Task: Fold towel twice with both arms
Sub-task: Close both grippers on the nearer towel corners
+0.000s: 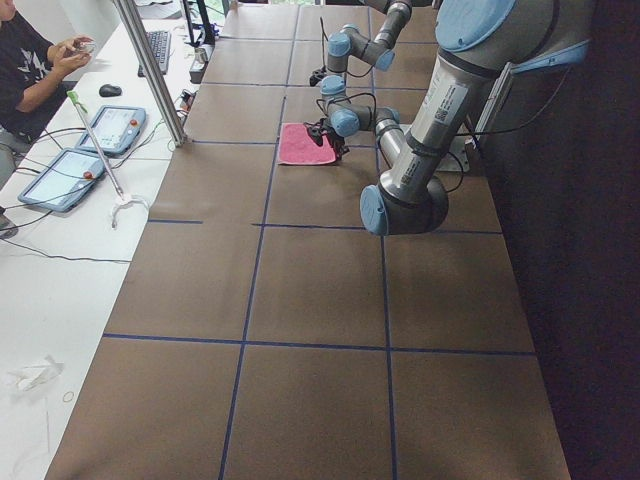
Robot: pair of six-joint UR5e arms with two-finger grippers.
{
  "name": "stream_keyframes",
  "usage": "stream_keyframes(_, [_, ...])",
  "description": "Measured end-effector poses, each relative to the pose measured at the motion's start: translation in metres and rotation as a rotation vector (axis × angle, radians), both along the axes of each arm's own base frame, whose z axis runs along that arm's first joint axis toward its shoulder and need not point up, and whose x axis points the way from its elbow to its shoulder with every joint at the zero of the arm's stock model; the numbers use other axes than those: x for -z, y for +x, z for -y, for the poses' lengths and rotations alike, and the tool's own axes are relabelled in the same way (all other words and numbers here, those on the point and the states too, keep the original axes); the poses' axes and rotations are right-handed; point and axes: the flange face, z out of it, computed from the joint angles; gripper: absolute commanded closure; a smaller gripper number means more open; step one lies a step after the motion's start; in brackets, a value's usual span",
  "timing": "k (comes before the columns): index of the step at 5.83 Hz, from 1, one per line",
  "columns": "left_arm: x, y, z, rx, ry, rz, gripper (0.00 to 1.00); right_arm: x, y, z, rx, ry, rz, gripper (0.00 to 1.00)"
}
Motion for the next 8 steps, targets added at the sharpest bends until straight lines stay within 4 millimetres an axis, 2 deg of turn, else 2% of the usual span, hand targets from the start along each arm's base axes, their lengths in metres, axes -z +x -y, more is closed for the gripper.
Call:
stream_keyframes(2, [0.0, -0.001, 0.001, 0.002, 0.001, 0.0, 0.94, -0.002, -0.006, -0.008, -0.005, -0.02, 0.001, 0.01])
stream_keyframes(5, [0.002, -0.001, 0.0, 0.001, 0.003, -0.003, 0.94, -0.003, 0.002, 0.004, -0.013, -0.006, -0.001, 0.28])
stream_keyframes(7, [0.002, -0.001, 0.0, 0.001, 0.001, -0.003, 0.94, -0.004, 0.003, 0.006, -0.019, -0.009, -0.002, 0.56])
stream_keyframes(8, [0.002, -0.001, 0.0, 0.001, 0.001, -0.003, 0.94, -0.003, 0.003, 0.006, -0.021, -0.011, -0.001, 0.57])
